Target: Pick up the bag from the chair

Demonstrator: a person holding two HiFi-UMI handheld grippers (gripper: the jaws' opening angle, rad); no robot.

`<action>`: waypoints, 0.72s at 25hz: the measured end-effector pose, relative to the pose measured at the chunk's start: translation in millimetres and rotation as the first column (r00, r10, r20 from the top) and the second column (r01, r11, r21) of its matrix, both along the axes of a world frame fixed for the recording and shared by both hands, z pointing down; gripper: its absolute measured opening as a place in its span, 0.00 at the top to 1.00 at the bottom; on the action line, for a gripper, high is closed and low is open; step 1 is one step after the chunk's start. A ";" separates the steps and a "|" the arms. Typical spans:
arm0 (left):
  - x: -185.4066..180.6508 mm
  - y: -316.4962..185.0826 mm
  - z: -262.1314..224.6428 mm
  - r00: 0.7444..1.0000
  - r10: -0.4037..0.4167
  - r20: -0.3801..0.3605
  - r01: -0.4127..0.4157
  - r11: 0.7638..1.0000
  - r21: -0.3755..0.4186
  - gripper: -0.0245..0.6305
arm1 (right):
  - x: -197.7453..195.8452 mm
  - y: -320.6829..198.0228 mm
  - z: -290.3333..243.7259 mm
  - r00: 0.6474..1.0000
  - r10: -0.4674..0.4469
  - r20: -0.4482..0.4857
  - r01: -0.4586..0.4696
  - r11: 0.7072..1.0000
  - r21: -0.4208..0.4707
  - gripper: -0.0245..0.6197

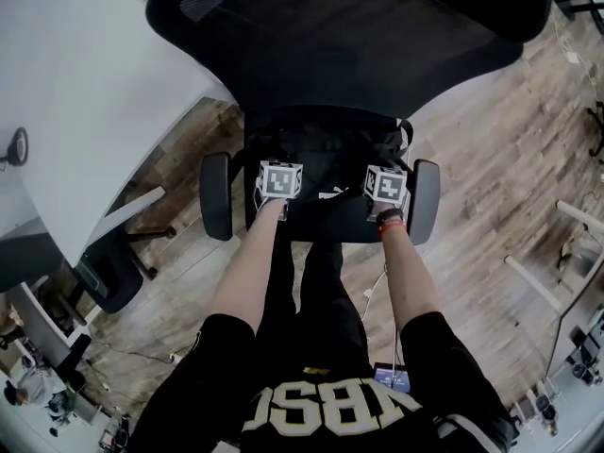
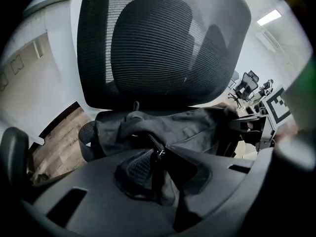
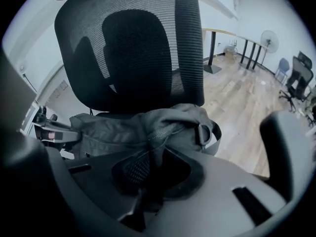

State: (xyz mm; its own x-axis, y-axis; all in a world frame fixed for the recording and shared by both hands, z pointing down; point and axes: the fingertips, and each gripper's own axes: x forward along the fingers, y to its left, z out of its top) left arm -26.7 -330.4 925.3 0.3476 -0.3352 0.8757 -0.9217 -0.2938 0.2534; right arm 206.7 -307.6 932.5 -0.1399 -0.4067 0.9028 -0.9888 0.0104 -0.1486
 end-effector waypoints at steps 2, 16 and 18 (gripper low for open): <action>1.5 3.8 -12.1 1.000 -0.012 -0.011 0.012 1.000 0.008 0.86 | 1.5 1.3 -13.1 1.000 0.010 0.002 -0.010 1.000 0.016 0.90; -5.8 23.3 -147.6 0.996 -0.090 0.006 0.087 0.977 0.195 0.86 | -20.7 21.1 -138.1 0.997 0.014 0.080 -0.025 0.991 0.132 0.90; -10.4 18.6 -168.0 0.993 -0.117 -0.019 0.119 0.966 0.231 0.86 | -26.5 18.0 -158.5 0.996 0.017 0.087 -0.031 0.986 0.165 0.90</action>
